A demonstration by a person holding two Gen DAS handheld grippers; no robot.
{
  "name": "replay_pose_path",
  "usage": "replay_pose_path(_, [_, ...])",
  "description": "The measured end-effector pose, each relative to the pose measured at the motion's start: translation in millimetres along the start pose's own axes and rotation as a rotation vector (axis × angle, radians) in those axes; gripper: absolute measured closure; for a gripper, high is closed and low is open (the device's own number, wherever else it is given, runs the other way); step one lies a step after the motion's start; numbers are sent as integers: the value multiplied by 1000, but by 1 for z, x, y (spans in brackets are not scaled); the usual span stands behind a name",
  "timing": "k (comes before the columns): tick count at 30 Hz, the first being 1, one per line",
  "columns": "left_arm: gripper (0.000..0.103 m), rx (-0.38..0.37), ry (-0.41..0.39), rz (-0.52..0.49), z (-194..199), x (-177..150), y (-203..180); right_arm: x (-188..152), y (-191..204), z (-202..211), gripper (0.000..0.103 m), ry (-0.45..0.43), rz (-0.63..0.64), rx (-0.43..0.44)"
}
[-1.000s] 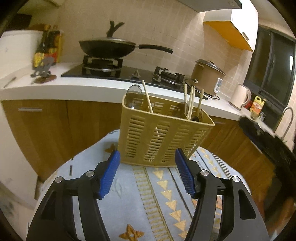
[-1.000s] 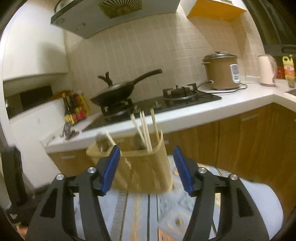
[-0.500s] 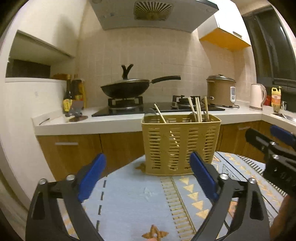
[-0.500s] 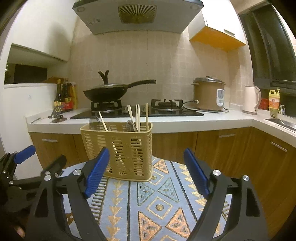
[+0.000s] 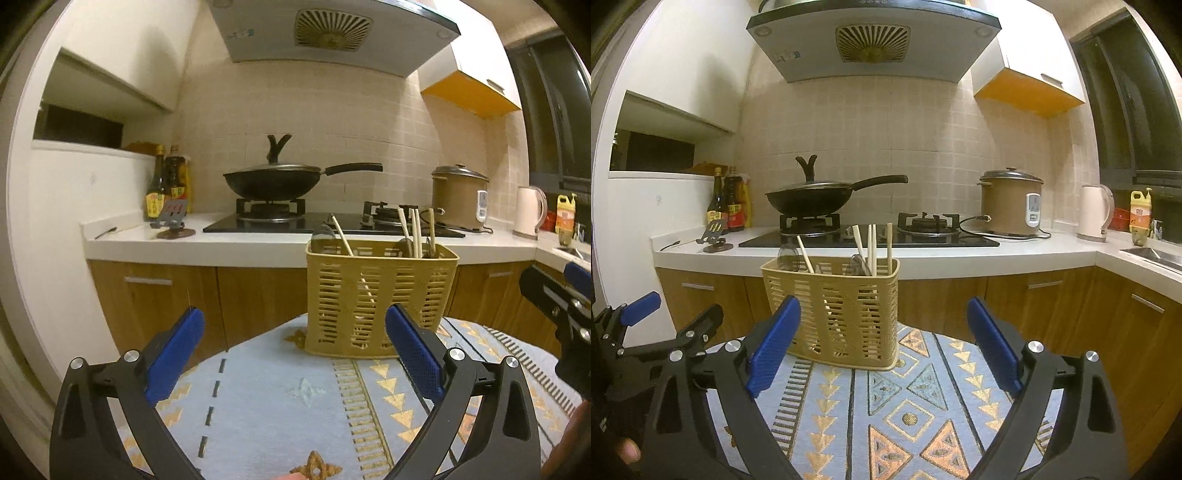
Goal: Organize utensils
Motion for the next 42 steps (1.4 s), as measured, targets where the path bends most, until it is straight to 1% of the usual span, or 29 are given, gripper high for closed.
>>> replay_pose_path(4, [8,-6,3,18,0,0,4,-3,5,-1,11,7,18,4])
replay_pose_path(11, [8,-23,12,14,-1,-2,1,-5,10,0,10,3,37,4])
replay_pose_path(17, [8,-1,3,-9,1,-2,-3,-5,9,-3,10,16,26,-4])
replay_pose_path(30, [8,-8,18,-2,-1,-4,-2,-7,8,-6,8,23,24,-5])
replay_pose_path(42, [8,6,11,-21,0,-4,-4,-7,9,-5,8,26,24,4])
Point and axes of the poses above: each gripper's, at about its wrist camera, not at the fingertips, and z roughly against the way its jaws point, y to its left, x to its top, the point moved 4 cm from there along -z, roughly the way its jaws point, and after that the axes turned 12 degrees about -x, right-handed, at the moved point
